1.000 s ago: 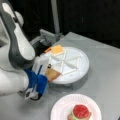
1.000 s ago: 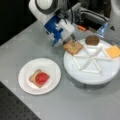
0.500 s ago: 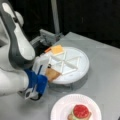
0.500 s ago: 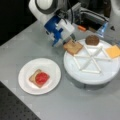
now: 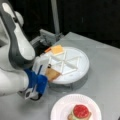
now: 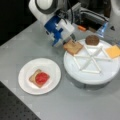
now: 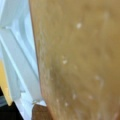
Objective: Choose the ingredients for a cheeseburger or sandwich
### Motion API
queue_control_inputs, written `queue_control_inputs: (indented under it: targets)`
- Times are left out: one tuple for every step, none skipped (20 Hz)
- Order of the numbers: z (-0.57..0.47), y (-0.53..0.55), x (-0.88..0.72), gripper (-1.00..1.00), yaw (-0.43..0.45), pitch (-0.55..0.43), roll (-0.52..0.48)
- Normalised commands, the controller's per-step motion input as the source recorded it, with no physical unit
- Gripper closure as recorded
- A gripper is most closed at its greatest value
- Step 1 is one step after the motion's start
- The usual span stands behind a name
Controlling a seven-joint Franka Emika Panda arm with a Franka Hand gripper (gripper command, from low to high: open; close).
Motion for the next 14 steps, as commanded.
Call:
queue_control_inputs:
  targets:
    - [-0.06, -0.18, 0.21, -1.0, 0.079, -0.043, 0.242]
    - [-0.06, -0.18, 0.21, -1.0, 0.079, -0.043, 0.242]
    - [-0.06, -0.18, 0.21, -1.0, 0.079, -0.043, 0.242]
    - [-0.06, -0.18, 0.21, -1.0, 0.079, -0.043, 0.242]
    - [-0.06, -0.18, 0.21, -1.0, 0.079, -0.043, 0.242]
    - [-0.06, -0.18, 0.21, -1.0, 0.079, -0.043, 0.242]
    - [-0.06, -0.18, 0.21, -1.0, 0.079, -0.043, 0.242]
    - [-0.06, -0.18, 0.21, -1.0, 0.079, -0.043, 0.242]
    - [-0.06, -0.18, 0.21, -1.0, 0.079, -0.043, 0.242]
    - [-0.06, -0.18, 0.21, -1.0, 0.079, -0.043, 0.242]
    - [-0.06, -0.18, 0.21, -1.0, 0.079, -0.043, 0.242]
    - [-0.06, -0.18, 0.21, -1.0, 0.079, -0.043, 0.242]
    - [-0.06, -0.18, 0.21, -1.0, 0.079, -0.043, 0.242]
    - [-0.06, -0.18, 0.21, -1.0, 0.079, -0.043, 0.242]
